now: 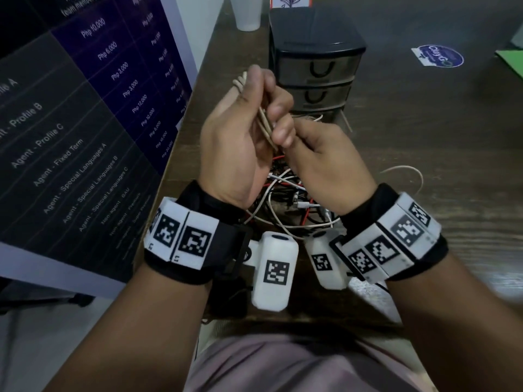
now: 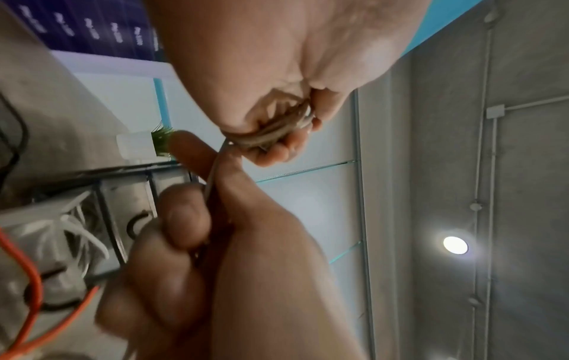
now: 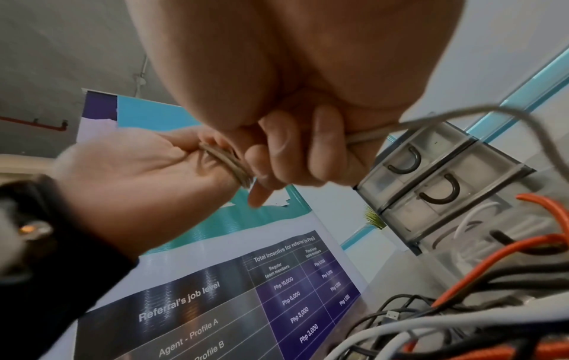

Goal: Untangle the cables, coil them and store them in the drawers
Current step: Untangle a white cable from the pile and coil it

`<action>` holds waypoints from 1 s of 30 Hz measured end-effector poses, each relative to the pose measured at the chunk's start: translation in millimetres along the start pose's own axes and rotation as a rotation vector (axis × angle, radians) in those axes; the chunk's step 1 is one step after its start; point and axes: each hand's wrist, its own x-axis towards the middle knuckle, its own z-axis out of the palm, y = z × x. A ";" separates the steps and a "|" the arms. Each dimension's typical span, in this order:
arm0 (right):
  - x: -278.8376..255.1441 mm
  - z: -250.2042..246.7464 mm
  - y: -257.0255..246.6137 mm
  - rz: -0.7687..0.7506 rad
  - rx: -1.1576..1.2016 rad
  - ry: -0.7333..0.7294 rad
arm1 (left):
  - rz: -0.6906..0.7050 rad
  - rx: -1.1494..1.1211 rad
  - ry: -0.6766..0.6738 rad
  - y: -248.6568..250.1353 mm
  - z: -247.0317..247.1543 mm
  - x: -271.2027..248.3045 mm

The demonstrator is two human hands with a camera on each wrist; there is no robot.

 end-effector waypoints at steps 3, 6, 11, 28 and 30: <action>-5.1 -3.4 -4.1 -0.017 -0.074 -0.155 | 0.107 0.112 0.099 4.4 -2.0 3.9; -12.8 -5.1 -12.0 -0.025 -0.152 -0.331 | 0.254 0.364 0.203 10.6 -11.3 12.2; -17.0 -23.7 -31.8 -0.133 0.012 -0.317 | 0.318 0.960 0.213 7.0 -30.8 13.0; 0.6 -19.5 -32.2 -0.131 0.403 -0.139 | -0.160 0.359 -0.082 4.1 -9.4 -5.3; -2.7 -15.2 -35.4 -0.108 0.456 -0.180 | -0.148 0.298 -0.082 4.3 -8.2 -4.6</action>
